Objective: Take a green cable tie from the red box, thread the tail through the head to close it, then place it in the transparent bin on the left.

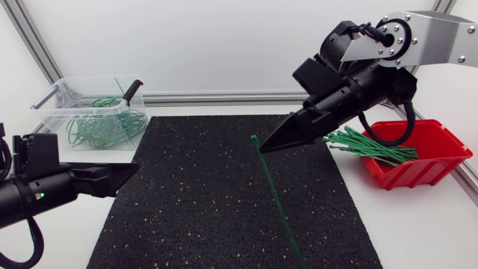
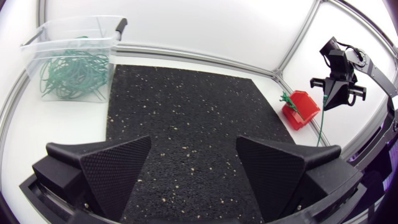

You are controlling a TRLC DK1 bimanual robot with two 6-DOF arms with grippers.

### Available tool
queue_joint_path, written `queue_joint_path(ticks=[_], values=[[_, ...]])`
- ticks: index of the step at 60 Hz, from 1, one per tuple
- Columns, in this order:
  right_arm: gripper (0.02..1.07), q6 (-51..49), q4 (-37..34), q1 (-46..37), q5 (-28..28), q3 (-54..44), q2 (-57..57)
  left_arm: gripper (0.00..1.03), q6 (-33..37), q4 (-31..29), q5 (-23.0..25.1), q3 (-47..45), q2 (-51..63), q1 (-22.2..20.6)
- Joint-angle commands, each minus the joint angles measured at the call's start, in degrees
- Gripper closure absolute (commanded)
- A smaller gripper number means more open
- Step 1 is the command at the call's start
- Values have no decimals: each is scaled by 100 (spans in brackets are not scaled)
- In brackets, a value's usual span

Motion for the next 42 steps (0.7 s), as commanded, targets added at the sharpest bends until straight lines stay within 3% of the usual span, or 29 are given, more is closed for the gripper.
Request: queue_joint_path(ticks=[1, 13, 23, 42], values=[[101, 137, 105, 25, -121, -158, 69, 9, 181, -79, 285, 421, 420, -67], [101, 225, 360, 33, -534, -176, 262, 9, 1394, -378, 505, 1160, 1071, -814], [101, 269, 456, 33, -771, -114, 315, 12, 1640, -316, 2052, 1362, 1783, -823], [101, 567, 878, 60, -1018, -193, 315, 15, 1561, 633, 3511, 1511, 2451, -920]])
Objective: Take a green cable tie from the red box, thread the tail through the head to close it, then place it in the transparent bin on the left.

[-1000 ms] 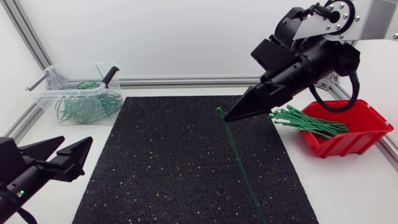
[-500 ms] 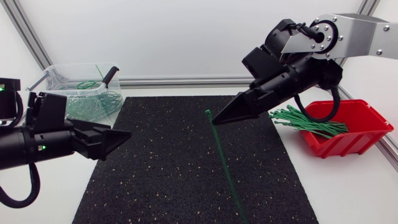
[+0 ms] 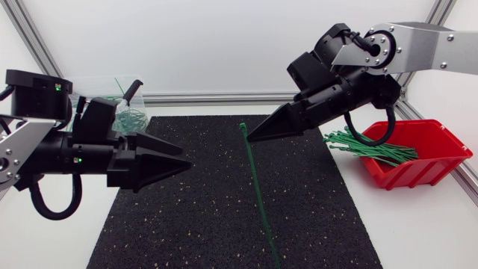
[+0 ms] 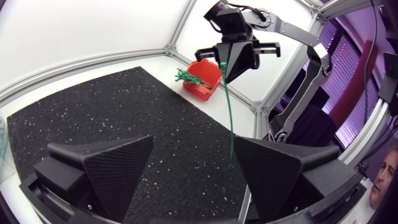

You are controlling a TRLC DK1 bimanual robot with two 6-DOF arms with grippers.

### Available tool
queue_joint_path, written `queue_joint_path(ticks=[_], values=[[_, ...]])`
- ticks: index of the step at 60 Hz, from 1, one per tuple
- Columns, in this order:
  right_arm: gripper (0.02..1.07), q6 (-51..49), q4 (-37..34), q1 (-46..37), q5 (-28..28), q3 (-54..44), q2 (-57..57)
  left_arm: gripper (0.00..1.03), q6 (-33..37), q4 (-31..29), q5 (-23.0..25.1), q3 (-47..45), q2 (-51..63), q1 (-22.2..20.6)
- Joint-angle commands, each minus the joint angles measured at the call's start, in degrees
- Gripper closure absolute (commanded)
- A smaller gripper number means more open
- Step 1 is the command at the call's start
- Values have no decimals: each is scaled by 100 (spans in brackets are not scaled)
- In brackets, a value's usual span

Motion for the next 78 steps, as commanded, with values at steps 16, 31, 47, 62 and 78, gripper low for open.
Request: queue_joint_path(ticks=[16, 31, 47, 62, 78], values=[[101, 811, 856, 58, -87, -446, -29, 15, -296, 295, 883, 707, 925, -597], [101, 1409, 1577, 58, -87, -613, -135, 18, -568, 822, 1190, 812, 1390, -843], [101, 1690, 1981, 154, -87, -736, -135, 27, -964, 1385, 1261, 883, 1742, -1194], [101, 1831, 2192, 207, -87, -895, -319, 39, -1570, 2202, 1261, 848, 1953, -1265], [101, 1919, 2306, 189, -87, -1053, -592, 39, -1623, 2492, 1261, 725, 2023, -1212]])
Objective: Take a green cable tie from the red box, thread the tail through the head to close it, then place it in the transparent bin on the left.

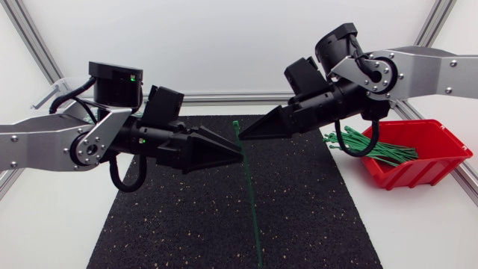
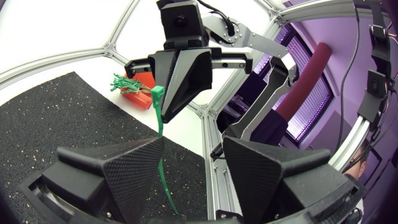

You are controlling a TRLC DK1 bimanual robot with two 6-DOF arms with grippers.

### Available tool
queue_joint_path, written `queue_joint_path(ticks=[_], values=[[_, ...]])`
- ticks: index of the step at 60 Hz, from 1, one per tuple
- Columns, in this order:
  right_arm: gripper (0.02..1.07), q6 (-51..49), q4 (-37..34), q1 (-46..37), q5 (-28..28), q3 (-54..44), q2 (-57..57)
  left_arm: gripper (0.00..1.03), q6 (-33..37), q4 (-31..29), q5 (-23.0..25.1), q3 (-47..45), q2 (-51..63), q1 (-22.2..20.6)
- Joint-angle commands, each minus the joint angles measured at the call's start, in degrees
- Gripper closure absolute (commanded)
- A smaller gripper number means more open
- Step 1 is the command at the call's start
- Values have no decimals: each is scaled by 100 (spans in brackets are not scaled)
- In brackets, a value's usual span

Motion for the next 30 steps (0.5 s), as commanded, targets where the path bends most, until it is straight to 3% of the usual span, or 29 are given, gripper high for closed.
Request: queue_joint_path(ticks=[1, 30], values=[[101, 151, 75, 23, -60, -172, -231, 39, -108, 149, 13, 5, 109, 12], [101, 388, 347, 50, 10, -392, -389, 39, -144, 211, -5, -47, 47, 56]])
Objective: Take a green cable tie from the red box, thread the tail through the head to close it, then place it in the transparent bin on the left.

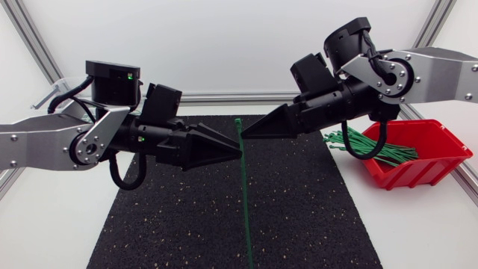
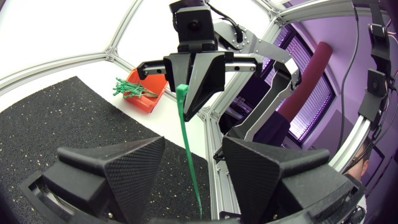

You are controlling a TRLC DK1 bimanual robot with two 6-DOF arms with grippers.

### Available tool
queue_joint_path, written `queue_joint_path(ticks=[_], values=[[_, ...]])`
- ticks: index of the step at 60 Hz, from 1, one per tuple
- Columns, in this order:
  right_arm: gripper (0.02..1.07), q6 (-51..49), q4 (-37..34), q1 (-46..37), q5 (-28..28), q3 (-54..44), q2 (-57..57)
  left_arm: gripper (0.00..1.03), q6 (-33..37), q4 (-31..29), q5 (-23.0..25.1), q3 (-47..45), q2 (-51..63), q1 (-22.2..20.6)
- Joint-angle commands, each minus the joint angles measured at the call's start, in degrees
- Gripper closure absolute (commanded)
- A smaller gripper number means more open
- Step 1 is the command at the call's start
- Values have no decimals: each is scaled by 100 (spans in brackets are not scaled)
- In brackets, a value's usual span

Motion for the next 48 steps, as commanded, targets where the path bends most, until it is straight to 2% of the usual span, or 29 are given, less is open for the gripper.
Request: queue_joint_path(ticks=[1, 17, 21, 28, 34, 43, 48], values=[[101, 154, 81, 58, 21, -158, -53, 39, -126, 80, 19, -56, 36, 15], [101, 198, 230, 155, 557, -325, -272, 39, -170, 88, 10, -162, -157, 190], [88, 277, 388, 181, 777, -466, -483, 39, -188, 88, 19, -188, -210, 313], [36, 365, 529, 463, 1111, -633, -773, 39, -223, 88, 19, -223, -351, 498], [19, 356, 529, 700, 1313, -677, -879, 39, -258, 88, 10, -232, -447, 586], [15, 339, 529, 735, 1594, -659, -888, 39, -284, 80, -201, -311, -562, 577], [15, 330, 503, 735, 1858, -641, -923, 39, -135, -87, -605, -381, -641, 551]])
